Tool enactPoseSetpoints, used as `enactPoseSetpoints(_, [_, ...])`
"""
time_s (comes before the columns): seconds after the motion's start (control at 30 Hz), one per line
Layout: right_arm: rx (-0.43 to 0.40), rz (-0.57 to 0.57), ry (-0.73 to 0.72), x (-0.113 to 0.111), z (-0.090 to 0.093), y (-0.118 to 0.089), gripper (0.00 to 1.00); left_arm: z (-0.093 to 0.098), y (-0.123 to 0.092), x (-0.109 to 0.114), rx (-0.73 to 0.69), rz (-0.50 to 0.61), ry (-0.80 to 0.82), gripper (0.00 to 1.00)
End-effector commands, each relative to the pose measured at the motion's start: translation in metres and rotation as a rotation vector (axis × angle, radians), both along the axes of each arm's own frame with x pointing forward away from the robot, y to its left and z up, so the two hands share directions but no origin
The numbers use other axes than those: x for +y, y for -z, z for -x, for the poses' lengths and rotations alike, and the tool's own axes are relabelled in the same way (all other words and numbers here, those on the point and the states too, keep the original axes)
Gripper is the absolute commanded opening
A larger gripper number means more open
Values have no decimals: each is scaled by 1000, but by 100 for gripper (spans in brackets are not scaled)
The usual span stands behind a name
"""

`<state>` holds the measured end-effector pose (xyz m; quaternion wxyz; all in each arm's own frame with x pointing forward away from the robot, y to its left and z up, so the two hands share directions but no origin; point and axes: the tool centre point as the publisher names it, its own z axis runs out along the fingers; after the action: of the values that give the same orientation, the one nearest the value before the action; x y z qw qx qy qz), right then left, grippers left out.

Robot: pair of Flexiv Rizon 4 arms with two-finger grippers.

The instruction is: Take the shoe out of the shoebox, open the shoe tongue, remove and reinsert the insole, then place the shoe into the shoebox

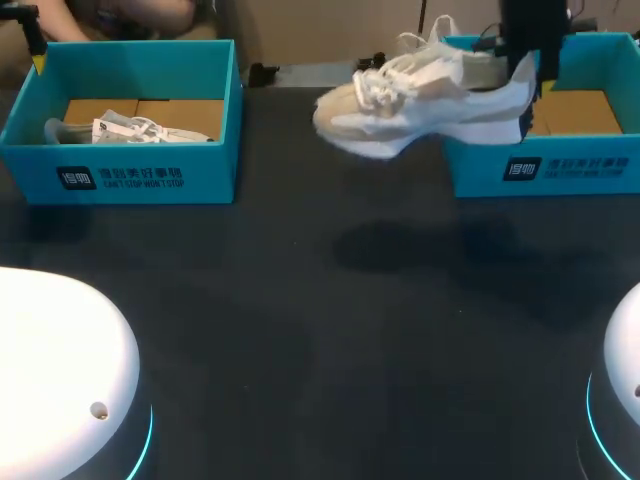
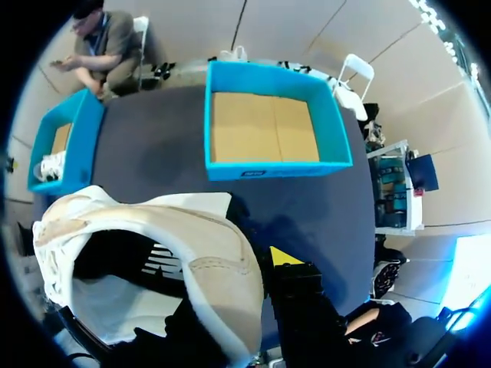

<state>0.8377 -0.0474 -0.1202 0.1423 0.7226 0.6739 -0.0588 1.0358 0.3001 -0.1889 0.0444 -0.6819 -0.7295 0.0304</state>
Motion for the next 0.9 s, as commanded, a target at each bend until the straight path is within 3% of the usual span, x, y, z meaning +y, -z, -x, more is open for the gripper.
enactPoseSetpoints(0.03, [-58,20,-33,17,22,-4,0,0,-1,0,0,-2,0,100])
enactPoseSetpoints(0.33, [-13,-5,-38,39,56,-5,0,0,-1,0,0,-2,0,100])
enactPoseSetpoints(0.9, [-13,-5,-38,39,56,-5,0,0,-1,0,0,-2,0,100])
